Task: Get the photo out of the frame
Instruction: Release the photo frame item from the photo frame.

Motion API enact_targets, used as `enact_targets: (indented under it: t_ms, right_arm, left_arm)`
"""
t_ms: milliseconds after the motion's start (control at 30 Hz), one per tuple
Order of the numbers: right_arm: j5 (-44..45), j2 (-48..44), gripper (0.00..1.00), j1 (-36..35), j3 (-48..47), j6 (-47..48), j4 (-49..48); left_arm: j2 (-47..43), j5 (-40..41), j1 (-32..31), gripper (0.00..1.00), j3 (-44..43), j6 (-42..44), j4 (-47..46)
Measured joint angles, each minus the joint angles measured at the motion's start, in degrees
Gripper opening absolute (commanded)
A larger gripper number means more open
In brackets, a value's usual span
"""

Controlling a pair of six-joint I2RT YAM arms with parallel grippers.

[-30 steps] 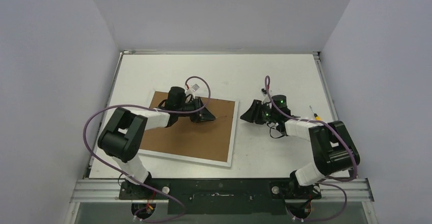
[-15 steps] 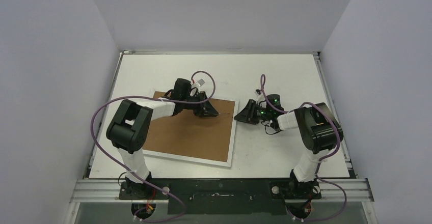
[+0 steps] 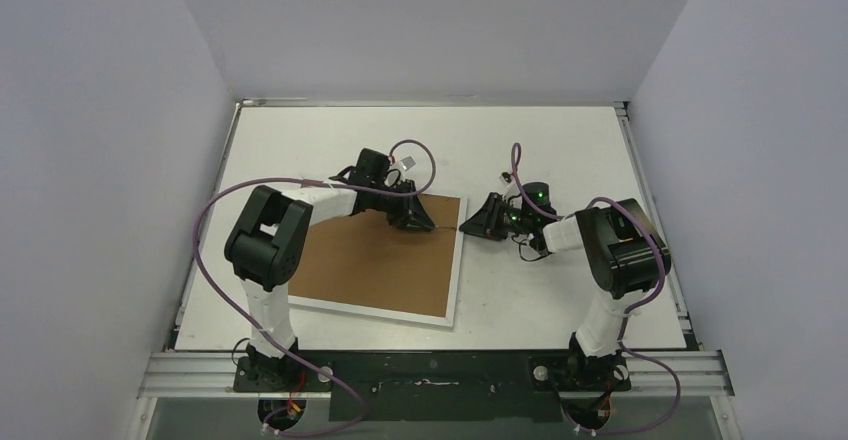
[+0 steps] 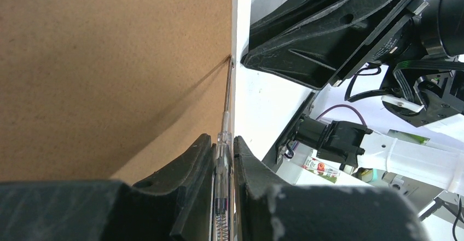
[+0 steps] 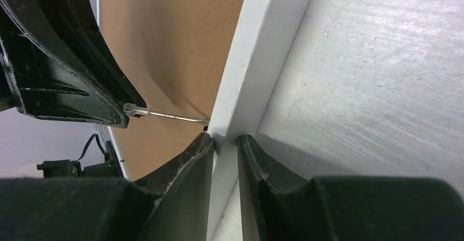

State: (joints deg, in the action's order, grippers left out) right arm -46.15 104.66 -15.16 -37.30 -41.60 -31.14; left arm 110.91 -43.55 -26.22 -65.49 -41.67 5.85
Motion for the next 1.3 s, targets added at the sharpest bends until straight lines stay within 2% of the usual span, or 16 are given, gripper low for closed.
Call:
enact_targets:
  t_ms: [667, 1000, 1300]
  right_arm:
    - [0.22, -0.09, 0.13, -0.37, -1.49, 1.27, 2.49]
    - [0.74, -0.15, 0.13, -1.07, -1.88, 1.84, 2.51]
    - [0.72, -0.20, 0.12, -1.07, -1.92, 1.90, 2.51]
  left_arm:
    - [2.23, -1.92, -0.98, 0.00, -3.76, 3.41, 6.82]
    - [-1.99, 0.87, -2.16, 0.00, 2.32, 3.06, 6.10]
    - [-2.93, 1.75, -1.57, 0.00, 2.80, 3.43, 6.82]
